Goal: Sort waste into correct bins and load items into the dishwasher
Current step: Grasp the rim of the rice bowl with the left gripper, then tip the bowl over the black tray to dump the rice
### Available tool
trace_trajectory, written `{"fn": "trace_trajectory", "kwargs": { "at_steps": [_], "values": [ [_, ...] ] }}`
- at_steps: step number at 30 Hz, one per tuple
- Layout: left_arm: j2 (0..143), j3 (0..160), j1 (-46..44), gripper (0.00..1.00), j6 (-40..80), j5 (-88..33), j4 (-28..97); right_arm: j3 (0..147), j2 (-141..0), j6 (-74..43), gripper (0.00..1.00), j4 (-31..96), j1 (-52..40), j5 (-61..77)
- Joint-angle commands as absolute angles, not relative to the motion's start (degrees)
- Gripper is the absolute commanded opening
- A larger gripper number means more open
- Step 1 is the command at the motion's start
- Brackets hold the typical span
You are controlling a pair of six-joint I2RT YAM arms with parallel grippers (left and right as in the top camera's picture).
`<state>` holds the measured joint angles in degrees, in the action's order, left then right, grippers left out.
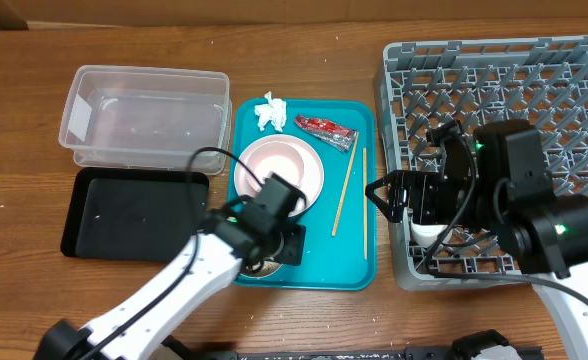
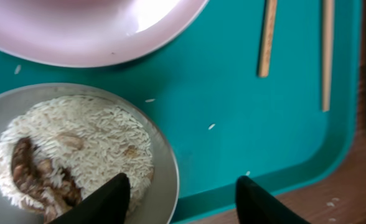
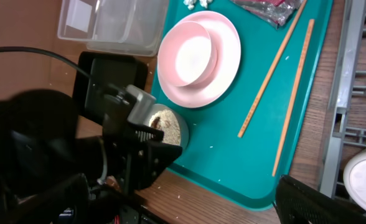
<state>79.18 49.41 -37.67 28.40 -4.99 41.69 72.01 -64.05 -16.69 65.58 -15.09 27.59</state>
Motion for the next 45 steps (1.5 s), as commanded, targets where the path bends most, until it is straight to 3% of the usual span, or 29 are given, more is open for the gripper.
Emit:
{"fn": "trace_trajectory", "kwargs": {
  "at_steps": [1,4,7,10,20,26,35,39,45],
  "values": [
    [84.4,49.3,-40.6,0.49,29.4,2.1,39.9,72.8,-65.7,-16.5,0.97,65.5,-15.4,27.0],
    [88.0,49.3,-41.2,0.33,29.6,2.0,38.7,72.8,-67.0,-16.5,0.97,65.5,-15.4,27.0],
    [91.0,49.3,-41.2,0.25,29.8,1.9,38.7,72.8,-67.8,-16.5,0.96,66.1,-15.4,27.0],
    [92.1,49.4,-41.3,0.04,29.9,1.9,38.7,72.8,-67.9,-16.5,0.96,66.5,-15.4,27.0],
    [86.1,57.7,-40.3,0.04,33.5,-2.0,49.8,72.8,-67.9,-16.5,0.96,67.2,-15.4,27.0],
    [75.4,58.4,-27.7,0.04,31.2,-6.6,56.9,72.8,-67.9,-16.4,0.96,68.5,-15.4,27.0],
    [71.8,57.1,13.3,0.04,2.2,-48.5,58.7,72.8,-67.9,-16.4,0.96,68.5,-15.4,27.0],
    [76.6,55.0,23.4,0.04,-9.8,-59.0,58.4,72.8,-67.9,-16.5,0.96,68.5,-15.4,27.0],
    [91.1,51.8,29.6,0.04,-29.5,-78.9,57.0,72.8,-67.9,-16.5,0.96,68.5,-15.4,27.0]
  ]
}}
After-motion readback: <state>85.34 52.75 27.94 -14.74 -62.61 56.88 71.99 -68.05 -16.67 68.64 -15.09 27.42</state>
